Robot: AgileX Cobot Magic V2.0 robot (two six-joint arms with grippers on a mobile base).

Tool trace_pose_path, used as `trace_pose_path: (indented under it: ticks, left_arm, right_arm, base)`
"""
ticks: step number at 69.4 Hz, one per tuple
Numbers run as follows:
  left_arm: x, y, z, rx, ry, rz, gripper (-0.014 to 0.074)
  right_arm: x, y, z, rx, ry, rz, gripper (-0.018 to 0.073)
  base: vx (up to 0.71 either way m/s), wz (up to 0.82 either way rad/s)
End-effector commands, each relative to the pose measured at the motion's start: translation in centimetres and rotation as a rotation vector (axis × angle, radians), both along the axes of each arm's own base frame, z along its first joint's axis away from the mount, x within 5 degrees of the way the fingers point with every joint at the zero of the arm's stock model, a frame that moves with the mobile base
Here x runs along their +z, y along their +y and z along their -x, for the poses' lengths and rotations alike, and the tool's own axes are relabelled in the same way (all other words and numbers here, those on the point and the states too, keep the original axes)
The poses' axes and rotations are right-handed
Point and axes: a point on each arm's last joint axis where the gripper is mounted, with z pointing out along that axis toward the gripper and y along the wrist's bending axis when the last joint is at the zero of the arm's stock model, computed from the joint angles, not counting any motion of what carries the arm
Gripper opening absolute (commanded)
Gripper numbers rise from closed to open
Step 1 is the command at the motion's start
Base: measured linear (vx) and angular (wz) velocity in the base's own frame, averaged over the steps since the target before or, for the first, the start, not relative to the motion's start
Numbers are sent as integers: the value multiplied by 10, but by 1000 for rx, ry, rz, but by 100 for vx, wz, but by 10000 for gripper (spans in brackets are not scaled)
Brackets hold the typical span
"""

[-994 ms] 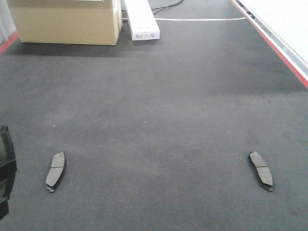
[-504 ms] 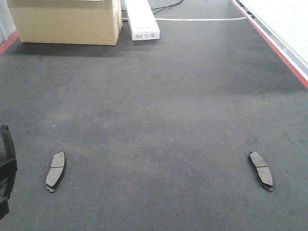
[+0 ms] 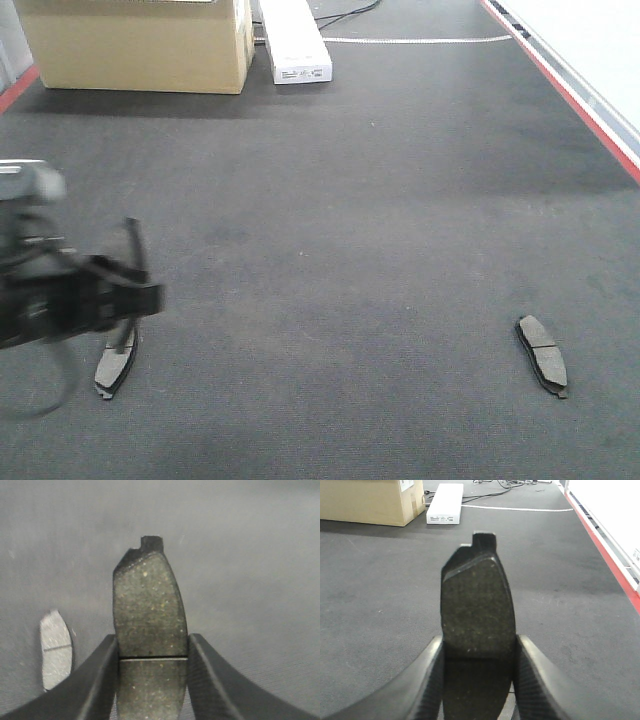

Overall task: Move and align brake pads A on conveyor
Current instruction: 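Lower the left gripper and release its pad beside the placed pad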

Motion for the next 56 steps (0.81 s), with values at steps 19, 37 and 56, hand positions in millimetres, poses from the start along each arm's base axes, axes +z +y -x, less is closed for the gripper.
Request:
trace_pose_path:
  ticks: [19, 37, 56]
  left_arm:
    - [-43, -61, -71, -8, 214, -4, 29]
    - [-73, -81, -90, 43, 329, 99, 41]
    - [-101, -97, -102, 64, 431, 86, 82]
  right_arm:
    - [17, 0, -1, 0, -121, 2, -4]
    - [17, 0, -1, 1, -122, 2, -4]
    - [17, 0, -1, 1, -122, 2, -4]
  base:
    - [0, 0]
    - [0, 0]
    - [0, 0]
